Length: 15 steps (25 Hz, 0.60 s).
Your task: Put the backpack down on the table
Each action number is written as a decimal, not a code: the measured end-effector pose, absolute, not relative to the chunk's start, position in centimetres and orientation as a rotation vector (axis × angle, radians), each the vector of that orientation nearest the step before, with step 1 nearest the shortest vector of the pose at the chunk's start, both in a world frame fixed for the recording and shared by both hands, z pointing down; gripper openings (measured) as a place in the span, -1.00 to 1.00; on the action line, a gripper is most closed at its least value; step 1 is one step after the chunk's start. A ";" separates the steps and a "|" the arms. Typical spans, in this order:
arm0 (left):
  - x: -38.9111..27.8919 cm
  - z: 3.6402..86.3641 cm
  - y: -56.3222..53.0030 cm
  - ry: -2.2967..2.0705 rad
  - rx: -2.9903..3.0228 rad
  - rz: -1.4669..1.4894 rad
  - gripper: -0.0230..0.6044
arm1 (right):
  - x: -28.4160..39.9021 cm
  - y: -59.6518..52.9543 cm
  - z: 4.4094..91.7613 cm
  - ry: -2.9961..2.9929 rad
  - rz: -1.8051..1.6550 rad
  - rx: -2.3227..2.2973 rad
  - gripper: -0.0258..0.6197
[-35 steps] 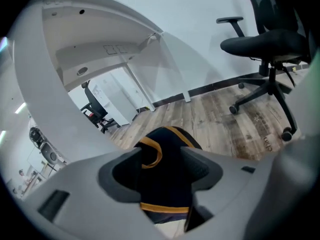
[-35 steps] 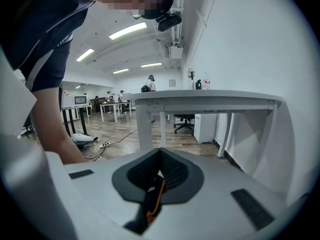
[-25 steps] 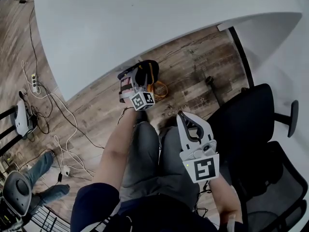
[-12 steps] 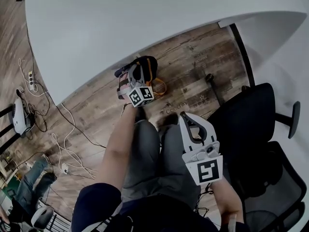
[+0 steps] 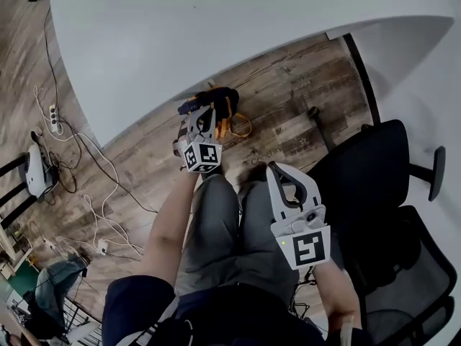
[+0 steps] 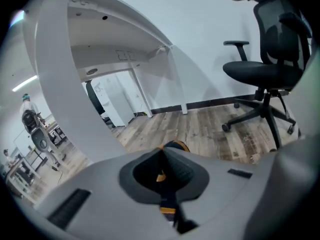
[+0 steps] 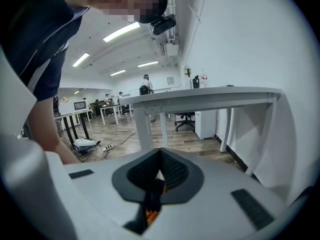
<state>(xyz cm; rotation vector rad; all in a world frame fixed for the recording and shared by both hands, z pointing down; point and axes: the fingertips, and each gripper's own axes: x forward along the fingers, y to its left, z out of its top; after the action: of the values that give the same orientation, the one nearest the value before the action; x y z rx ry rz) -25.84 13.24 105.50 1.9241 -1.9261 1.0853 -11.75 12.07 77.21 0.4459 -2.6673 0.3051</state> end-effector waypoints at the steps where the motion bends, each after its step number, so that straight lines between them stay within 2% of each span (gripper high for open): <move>1: -25.7 105.1 13.6 -1.907 1.927 1.077 -0.91 | -11.8 12.1 76.8 -2.669 0.308 0.450 -0.92; 15: -22.0 99.5 20.3 -1.746 1.941 0.969 -0.91 | -9.9 13.0 72.3 -2.667 0.336 0.517 -0.92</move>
<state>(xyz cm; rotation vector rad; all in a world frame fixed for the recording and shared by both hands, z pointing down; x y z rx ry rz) -21.95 20.27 99.48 1.9413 -1.7459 0.9688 -9.88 13.04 72.29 0.5169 -2.6670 0.3362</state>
